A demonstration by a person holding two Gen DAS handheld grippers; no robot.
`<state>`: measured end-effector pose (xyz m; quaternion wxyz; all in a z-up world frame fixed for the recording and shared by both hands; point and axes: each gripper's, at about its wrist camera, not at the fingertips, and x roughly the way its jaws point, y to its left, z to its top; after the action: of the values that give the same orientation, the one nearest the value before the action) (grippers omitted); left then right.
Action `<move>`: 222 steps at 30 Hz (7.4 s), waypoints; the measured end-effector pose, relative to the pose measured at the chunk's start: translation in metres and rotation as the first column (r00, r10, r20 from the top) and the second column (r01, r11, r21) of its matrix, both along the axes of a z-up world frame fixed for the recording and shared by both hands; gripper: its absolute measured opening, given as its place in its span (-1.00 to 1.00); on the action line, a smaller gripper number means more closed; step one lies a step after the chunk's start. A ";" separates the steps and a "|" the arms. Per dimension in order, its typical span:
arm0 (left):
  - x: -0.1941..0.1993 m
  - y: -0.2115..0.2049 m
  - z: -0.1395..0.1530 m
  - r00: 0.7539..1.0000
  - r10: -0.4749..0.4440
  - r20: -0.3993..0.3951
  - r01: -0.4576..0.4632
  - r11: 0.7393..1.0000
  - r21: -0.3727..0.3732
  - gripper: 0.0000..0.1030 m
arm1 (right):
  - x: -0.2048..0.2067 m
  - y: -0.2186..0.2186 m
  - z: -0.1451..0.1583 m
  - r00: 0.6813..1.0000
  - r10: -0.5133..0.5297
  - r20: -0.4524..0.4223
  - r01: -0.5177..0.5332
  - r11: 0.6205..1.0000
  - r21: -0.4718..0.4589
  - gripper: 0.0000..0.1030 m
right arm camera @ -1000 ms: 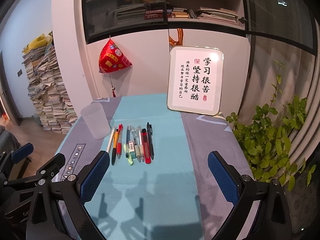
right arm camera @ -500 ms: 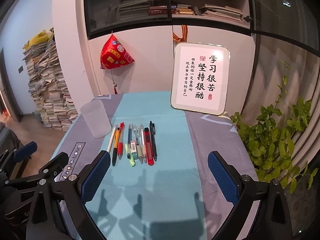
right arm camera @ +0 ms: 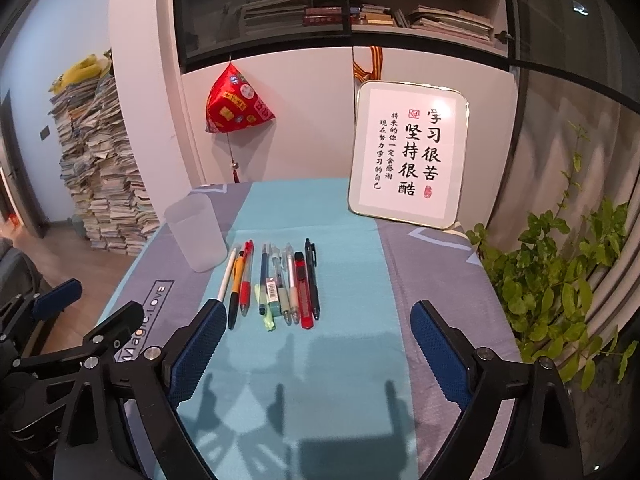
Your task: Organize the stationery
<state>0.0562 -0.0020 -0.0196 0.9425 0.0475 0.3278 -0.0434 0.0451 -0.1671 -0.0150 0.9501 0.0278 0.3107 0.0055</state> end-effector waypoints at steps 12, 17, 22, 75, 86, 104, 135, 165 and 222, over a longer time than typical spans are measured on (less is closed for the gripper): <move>0.015 0.006 -0.015 0.997 -0.025 -0.072 0.022 0.999 -0.042 0.02 | 0.010 -0.004 -0.012 0.996 0.064 -0.063 -0.063 0.998 0.020 0.20; 0.032 0.011 -0.032 0.988 -0.023 -0.155 0.011 0.997 -0.082 -0.27 | 0.027 -0.012 -0.029 0.988 0.084 -0.130 -0.077 0.995 0.057 -0.06; 0.046 0.004 -0.043 0.981 -0.036 -0.189 0.022 0.997 -0.074 -0.37 | 0.049 -0.020 -0.047 0.978 0.094 -0.184 -0.084 0.995 0.061 -0.28; 0.079 0.011 -0.097 0.903 -0.144 -0.406 0.094 0.986 -0.141 -0.90 | 0.069 -0.053 -0.109 0.871 0.242 -0.427 -0.188 0.968 0.165 -0.80; 0.067 0.014 -0.097 0.909 -0.111 -0.403 0.081 0.993 -0.090 -0.85 | 0.067 -0.050 -0.101 0.881 0.253 -0.400 -0.201 0.965 0.168 -0.35; 0.122 -0.010 -0.100 0.907 -0.111 -0.405 0.107 0.994 -0.032 -0.41 | 0.129 -0.033 -0.104 0.887 0.202 -0.415 -0.185 0.979 0.081 -0.10; 0.079 -0.003 -0.031 0.968 -0.136 -0.210 0.123 0.990 -0.073 -0.84 | 0.076 -0.027 -0.044 0.940 0.234 -0.248 -0.214 0.971 0.108 -0.68; 0.087 0.008 -0.030 0.959 -0.162 -0.231 0.147 0.986 -0.080 -0.82 | 0.049 -0.016 -0.019 0.950 0.258 -0.175 -0.241 0.964 0.115 -0.68; 0.175 0.037 0.084 0.963 -0.045 0.265 0.076 0.991 -0.108 -0.84 | 0.069 -0.002 0.013 0.962 0.253 -0.105 -0.243 0.965 0.094 -0.69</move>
<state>0.2316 0.0353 0.0646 0.9770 0.0075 0.1955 -0.0845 0.1139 -0.1688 -0.0017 0.9203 0.0269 0.3662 0.1353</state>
